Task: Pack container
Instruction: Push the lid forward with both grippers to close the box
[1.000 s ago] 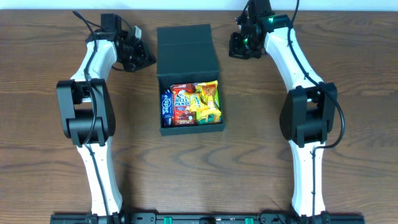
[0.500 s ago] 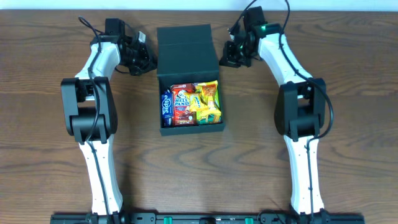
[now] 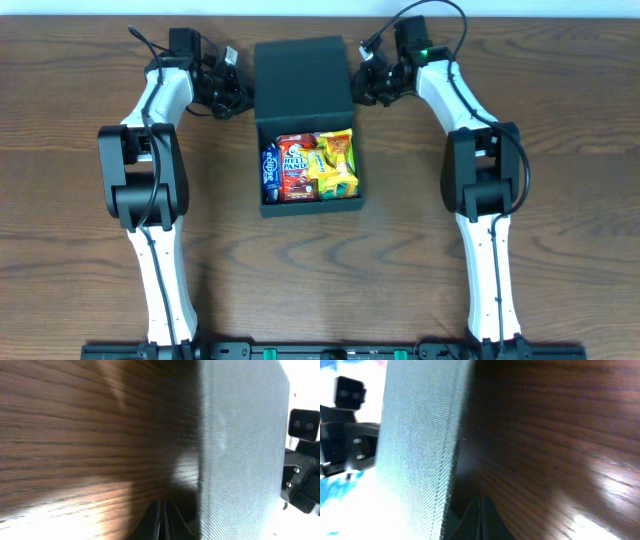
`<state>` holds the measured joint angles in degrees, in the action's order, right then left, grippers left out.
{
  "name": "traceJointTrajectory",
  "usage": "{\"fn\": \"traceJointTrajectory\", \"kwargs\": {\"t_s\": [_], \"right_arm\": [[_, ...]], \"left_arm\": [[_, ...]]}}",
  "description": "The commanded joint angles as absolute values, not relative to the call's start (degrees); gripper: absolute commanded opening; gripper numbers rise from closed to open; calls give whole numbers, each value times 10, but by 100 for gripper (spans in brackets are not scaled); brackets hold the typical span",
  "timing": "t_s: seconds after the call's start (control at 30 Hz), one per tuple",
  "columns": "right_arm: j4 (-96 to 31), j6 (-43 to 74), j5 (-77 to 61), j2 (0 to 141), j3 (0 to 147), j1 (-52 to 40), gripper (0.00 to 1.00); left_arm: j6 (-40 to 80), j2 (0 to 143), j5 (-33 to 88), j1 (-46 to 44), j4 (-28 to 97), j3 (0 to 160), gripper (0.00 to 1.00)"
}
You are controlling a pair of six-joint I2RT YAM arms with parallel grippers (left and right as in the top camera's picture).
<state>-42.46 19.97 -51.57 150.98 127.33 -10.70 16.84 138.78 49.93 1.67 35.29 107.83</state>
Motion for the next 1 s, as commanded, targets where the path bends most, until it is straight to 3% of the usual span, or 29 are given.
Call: {"fn": "traceJointTrajectory", "kwargs": {"t_s": [0.0, 0.17, 0.53, 0.97], "right_arm": [[-422, 143, -625, 1511, 1274, -105, 1], [-425, 77, -696, 1511, 1274, -98, 2], [-431, 36, -705, 1478, 1274, -90, 1], [-550, -72, -609, 1393, 1274, -91, 1]], "left_arm": [[139, 1395, 563, 7, 353, 1083, 6], [113, 1390, 586, 7, 362, 1094, 6], [63, 1324, 584, 7, 362, 1094, 6], [14, 1247, 578, 7, 389, 1094, 6]]}}
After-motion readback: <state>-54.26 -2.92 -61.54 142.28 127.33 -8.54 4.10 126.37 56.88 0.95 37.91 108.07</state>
